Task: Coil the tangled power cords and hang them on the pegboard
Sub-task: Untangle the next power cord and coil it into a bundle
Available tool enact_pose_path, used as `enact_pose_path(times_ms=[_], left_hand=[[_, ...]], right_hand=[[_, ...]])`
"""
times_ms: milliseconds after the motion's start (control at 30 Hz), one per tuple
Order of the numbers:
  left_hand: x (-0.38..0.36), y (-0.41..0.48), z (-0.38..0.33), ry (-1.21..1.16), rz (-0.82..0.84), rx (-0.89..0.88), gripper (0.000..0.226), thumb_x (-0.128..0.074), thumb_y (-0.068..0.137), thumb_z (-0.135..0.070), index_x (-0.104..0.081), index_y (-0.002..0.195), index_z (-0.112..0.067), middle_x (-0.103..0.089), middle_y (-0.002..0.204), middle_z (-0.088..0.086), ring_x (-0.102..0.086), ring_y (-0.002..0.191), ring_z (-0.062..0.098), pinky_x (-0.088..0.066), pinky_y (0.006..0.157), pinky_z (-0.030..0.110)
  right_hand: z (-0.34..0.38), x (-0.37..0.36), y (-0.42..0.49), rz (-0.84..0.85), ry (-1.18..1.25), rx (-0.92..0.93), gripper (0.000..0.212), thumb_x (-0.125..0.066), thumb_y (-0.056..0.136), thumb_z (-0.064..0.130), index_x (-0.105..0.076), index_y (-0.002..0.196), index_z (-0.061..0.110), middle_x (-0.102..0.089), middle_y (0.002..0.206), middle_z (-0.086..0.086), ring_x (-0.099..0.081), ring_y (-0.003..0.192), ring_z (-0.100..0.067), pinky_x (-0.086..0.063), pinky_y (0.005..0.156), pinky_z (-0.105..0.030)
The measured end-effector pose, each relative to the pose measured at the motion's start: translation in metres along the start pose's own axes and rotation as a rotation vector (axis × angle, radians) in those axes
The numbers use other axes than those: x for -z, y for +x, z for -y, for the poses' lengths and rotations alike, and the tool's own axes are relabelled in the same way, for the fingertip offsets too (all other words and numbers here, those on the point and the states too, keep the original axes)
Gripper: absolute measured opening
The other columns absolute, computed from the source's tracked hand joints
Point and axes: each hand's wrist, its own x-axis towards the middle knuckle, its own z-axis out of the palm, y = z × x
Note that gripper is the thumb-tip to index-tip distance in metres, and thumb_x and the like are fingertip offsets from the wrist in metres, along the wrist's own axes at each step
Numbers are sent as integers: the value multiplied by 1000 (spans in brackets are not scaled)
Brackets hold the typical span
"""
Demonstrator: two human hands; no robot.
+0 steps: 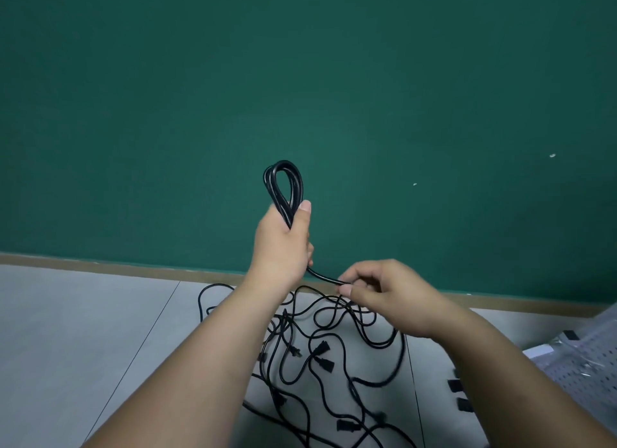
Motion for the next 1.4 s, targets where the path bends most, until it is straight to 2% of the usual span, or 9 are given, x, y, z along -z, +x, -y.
enact_pose_path(times_ms=[200,267,433,500,567,667,900,1133,1400], left_hand=[[18,7,8,576,74,-134,30,-50,105,-58,-54,93,-31,-61,81,-9,-60,78,15,-45,69,36],[14,4,12,569,234,-74,37,-49,101,-67,-57,93,-32,-63,81,-11,-62,78,16,-50,74,37],[-14,-19,10,483,584,-89,46,-46,89,-86,-65,98,-44,-67,77,-24,-64,75,1,-54,75,33],[-24,-25,13,489,695,-140,45,-59,87,-81,-62,123,-55,-72,98,-25,-67,93,-2,-57,87,31],[-32,-30,18,527,754,-138,29,-70,88,-63,-63,110,-45,-69,87,-14,-65,80,7,-58,80,37],[-38,-37,22,483,739,-98,27,-62,102,-40,-50,80,-33,-54,63,-14,-51,59,9,-45,61,35],[-35,-39,19,94,639,93,26,-60,109,-30,-50,90,-14,-58,65,3,-69,61,29,-53,57,35],[-34,-35,18,138,444,3,21,-65,105,-37,-58,92,-22,-53,53,-4,-55,48,23,-45,51,23],[-35,-35,22,148,563,-19,6,-69,104,-27,-67,98,-29,-58,66,-18,-54,56,22,-46,53,26]], right_hand=[[-2,35,-13,-152,18,43,7,-79,96,29,-79,95,36,-74,80,4,-67,78,-20,-56,82,-39],[-1,41,-15,-244,32,99,14,-78,97,22,-79,95,36,-74,91,6,-70,88,-17,-55,87,-37],[9,37,-17,-459,-73,247,20,-85,89,16,-77,92,35,-62,85,6,-46,61,-12,-40,61,-19],[15,35,-18,-534,-73,283,21,-89,84,16,-77,92,31,-64,84,9,-45,57,-9,-35,58,-15],[18,34,-19,-586,-81,295,21,-92,81,17,-77,92,26,-67,85,12,-59,67,-5,-37,63,-10],[14,32,-16,-638,-135,240,19,-90,83,24,-76,95,29,-65,91,15,-60,74,-8,-40,67,-11],[8,35,-12,-757,-7,90,13,-68,103,22,-75,105,33,-70,98,12,-68,87,-6,-53,78,-21],[9,29,-11,-736,216,-45,3,-79,95,29,-83,94,30,-79,81,11,-73,78,-7,-62,83,-39],[14,21,-9,-642,372,-90,9,-71,101,15,-76,107,20,-77,76,-4,-72,63,-19,-66,81,-50]])
